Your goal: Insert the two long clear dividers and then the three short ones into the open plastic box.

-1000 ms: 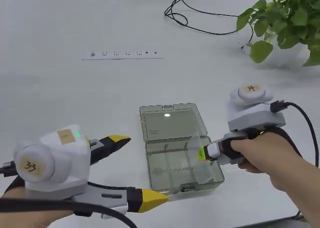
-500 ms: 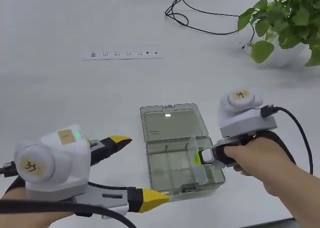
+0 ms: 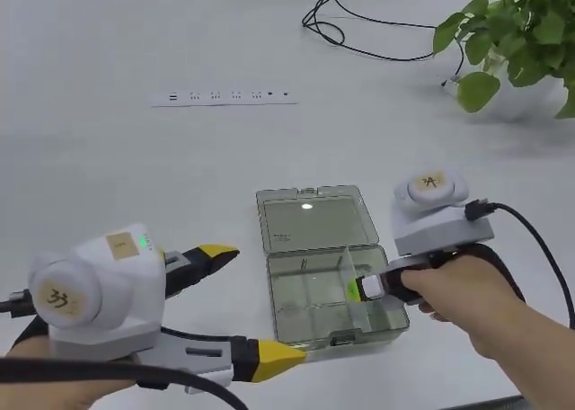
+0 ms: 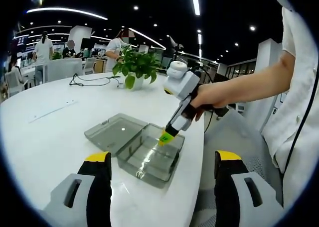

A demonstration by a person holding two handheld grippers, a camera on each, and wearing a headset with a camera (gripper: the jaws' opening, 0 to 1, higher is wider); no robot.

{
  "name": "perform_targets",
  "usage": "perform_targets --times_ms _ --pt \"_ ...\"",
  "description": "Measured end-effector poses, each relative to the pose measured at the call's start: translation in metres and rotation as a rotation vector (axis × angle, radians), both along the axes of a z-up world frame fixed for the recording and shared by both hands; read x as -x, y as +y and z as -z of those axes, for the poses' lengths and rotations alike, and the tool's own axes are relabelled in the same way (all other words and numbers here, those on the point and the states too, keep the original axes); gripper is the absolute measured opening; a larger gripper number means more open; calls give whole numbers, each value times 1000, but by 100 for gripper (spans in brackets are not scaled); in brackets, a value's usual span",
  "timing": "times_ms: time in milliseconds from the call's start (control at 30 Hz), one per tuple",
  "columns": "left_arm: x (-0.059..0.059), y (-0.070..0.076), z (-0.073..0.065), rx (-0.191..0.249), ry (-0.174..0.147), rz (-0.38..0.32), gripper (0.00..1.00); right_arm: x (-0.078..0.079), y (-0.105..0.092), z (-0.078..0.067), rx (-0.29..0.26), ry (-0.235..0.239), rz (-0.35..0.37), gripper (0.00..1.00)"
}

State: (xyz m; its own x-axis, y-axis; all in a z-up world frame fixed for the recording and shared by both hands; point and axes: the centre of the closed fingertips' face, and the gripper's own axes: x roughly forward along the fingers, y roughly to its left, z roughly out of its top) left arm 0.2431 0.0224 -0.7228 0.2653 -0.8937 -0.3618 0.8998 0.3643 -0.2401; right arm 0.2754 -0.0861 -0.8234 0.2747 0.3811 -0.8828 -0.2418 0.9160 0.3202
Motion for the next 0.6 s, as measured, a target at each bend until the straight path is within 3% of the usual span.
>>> perform_targets --times_ms 367,600 --pt "1 3 -6 -16 -9 -27 85 1 -2 -2 -57 -27 -6 15" --pt "4 7 -10 -25 -10 -60 85 0 -5 -15 -93 -71 -17 19"
